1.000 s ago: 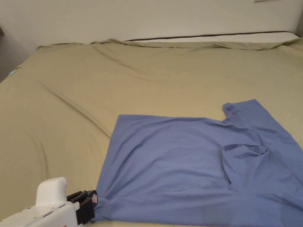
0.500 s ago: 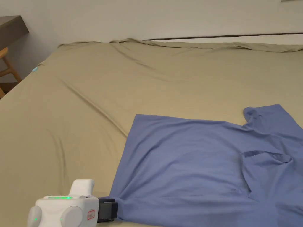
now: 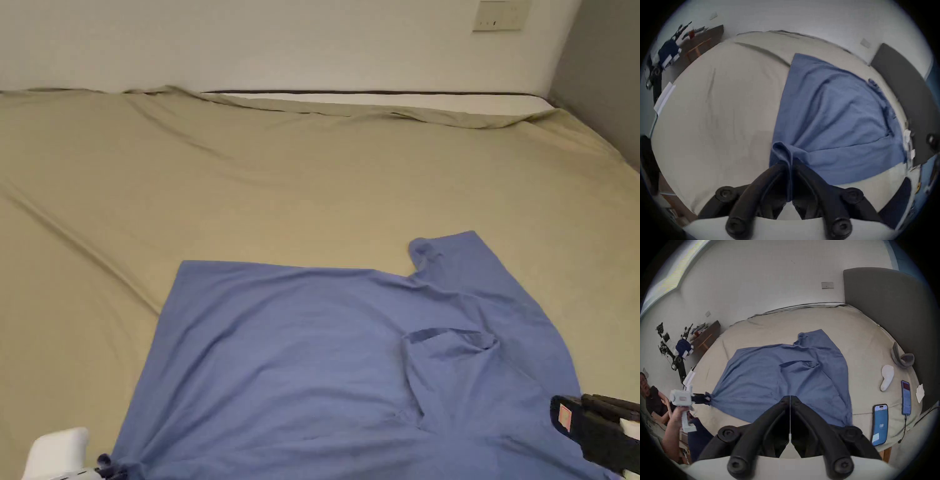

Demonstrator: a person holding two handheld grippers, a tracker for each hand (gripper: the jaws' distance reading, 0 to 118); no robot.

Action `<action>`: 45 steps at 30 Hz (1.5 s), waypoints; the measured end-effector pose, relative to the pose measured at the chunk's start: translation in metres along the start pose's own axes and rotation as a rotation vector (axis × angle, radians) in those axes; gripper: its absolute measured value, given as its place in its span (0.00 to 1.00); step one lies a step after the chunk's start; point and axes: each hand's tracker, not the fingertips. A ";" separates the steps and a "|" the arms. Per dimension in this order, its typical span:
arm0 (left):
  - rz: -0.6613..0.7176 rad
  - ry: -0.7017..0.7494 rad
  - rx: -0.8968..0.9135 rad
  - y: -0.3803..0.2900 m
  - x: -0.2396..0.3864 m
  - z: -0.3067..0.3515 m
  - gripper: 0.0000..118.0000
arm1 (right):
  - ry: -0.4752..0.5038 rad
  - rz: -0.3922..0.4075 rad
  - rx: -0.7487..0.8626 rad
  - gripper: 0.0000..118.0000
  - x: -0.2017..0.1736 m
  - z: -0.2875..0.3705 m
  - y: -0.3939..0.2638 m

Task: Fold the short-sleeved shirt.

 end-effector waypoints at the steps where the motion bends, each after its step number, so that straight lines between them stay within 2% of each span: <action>1: 0.035 -0.020 0.006 0.003 -0.003 0.006 0.02 | -0.010 0.008 -0.006 0.02 0.011 -0.001 0.001; 3: 0.082 -0.046 0.005 0.004 -0.013 0.013 0.02 | -0.030 -0.001 -0.026 0.02 0.036 -0.004 0.004; 5: 0.089 -0.066 0.017 0.005 -0.014 0.025 0.02 | 0.016 -0.027 -0.090 0.03 0.071 -0.014 0.003; 6: 0.093 -0.077 0.012 0.004 -0.012 0.029 0.02 | 0.044 -0.041 -0.144 0.05 0.088 -0.024 0.001; 7: 0.094 -0.080 0.009 0.003 -0.011 0.032 0.02 | 0.029 -0.051 -0.213 0.15 0.103 -0.035 -0.002; 8: 0.092 -0.086 0.006 0.002 -0.009 0.033 0.02 | -0.016 -0.060 -0.272 0.34 0.113 -0.044 -0.005; 9: 0.084 -0.090 0.005 0.005 0.001 0.040 0.02 | -0.064 -0.058 -0.329 0.81 0.123 -0.057 -0.010; 10: 0.083 -0.097 0.002 0.004 0.005 0.042 0.02 | -0.103 -0.055 -0.384 1.00 0.132 -0.069 -0.017; 15: 0.098 -0.112 0.009 0.009 0.015 0.047 0.02 | -0.181 0.007 -0.510 0.97 0.149 -0.106 -0.056; 17: 0.096 -0.109 0.009 0.012 0.017 0.047 0.02 | -0.169 -0.026 -0.539 0.91 0.147 -0.111 -0.049; 18: 0.097 -0.109 0.010 0.013 0.018 0.047 0.02 | -0.133 -0.051 -0.565 0.72 0.149 -0.115 -0.053; 19: 0.098 -0.108 0.007 0.013 0.019 0.048 0.02 | -0.103 -0.075 -0.576 0.61 0.149 -0.116 -0.056; 20: 0.098 -0.108 0.004 0.013 0.019 0.048 0.02 | -0.099 -0.077 -0.575 0.58 0.148 -0.116 -0.056; 21: 0.101 -0.110 0.001 0.015 0.017 0.046 0.02 | -0.166 -0.044 -0.542 0.45 0.145 -0.111 -0.055; 23: 0.109 -0.114 0.004 0.014 0.016 0.048 0.02 | -0.108 -0.069 -0.493 0.07 0.143 -0.097 -0.053; 24: 0.115 -0.117 0.004 0.013 0.015 0.051 0.02 | -0.065 -0.117 -0.453 0.06 0.143 -0.088 -0.053; 25: 0.125 -0.126 0.009 0.014 0.013 0.052 0.02 | -0.025 -0.197 -0.407 0.06 0.145 -0.077 -0.053; 26: 0.137 -0.136 0.013 0.013 0.010 0.054 0.02 | -0.036 -0.224 -0.377 0.06 0.146 -0.069 -0.054; 28: 0.176 -0.161 0.017 0.011 0.004 0.059 0.02 | -0.007 -0.234 -0.313 0.06 0.147 -0.047 -0.054; 31: 0.209 -0.182 0.026 0.011 -0.006 0.067 0.02 | 0.043 -0.305 -0.273 0.06 0.149 -0.021 -0.053; 33: 0.220 -0.211 0.036 0.013 -0.009 0.074 0.02 | 0.044 -0.304 -0.252 0.06 0.130 -0.005 -0.046; 35: 0.246 -0.258 0.047 0.019 -0.011 0.079 0.02 | 0.083 -0.329 -0.238 0.06 0.122 0.001 -0.038; 37: 0.261 -0.283 0.042 0.032 -0.011 0.075 0.02 | 0.110 -0.369 -0.237 0.06 0.131 -0.006 -0.018; 38: 0.258 -0.280 0.044 0.039 -0.010 0.071 0.02 | 0.126 -0.402 -0.232 0.06 0.131 -0.011 -0.009; 41: 0.284 -0.284 0.053 0.066 -0.008 0.053 0.02 | 0.237 -0.569 -0.230 0.06 0.148 -0.036 0.021; 45: 0.461 -0.341 0.039 0.104 -0.016 0.020 0.02 | 0.201 -0.715 -0.241 0.06 0.170 -0.075 0.056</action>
